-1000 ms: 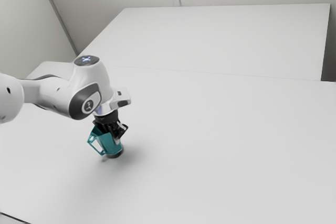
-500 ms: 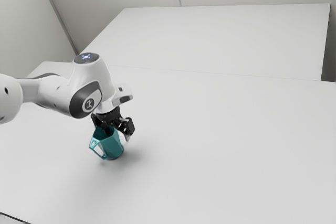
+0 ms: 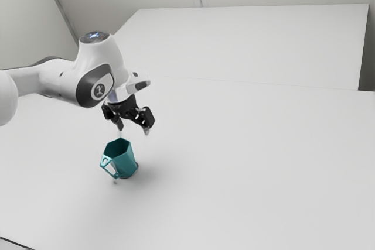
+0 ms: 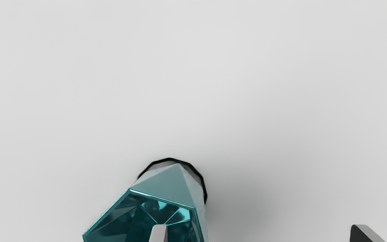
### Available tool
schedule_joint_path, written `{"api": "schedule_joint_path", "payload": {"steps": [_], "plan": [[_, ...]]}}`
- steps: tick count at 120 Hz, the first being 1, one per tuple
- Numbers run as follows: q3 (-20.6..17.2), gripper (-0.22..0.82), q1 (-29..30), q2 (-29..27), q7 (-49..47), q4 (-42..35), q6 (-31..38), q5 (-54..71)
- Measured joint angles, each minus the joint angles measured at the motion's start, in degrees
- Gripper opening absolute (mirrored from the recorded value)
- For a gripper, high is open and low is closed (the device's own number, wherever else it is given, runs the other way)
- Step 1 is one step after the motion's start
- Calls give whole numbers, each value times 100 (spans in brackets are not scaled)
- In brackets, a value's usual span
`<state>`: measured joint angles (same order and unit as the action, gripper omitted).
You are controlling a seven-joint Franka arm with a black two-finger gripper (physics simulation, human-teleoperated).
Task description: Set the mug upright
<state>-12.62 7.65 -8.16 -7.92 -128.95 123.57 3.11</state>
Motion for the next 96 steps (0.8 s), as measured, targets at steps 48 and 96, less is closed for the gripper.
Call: {"api": "schedule_joint_path", "payload": {"steps": [48, 96], "plan": [[40, 60, -39, 97, 1, 1708, -1697, -70], [571, 60, -507, 523, 235, 3319, -2940, -20]]}}
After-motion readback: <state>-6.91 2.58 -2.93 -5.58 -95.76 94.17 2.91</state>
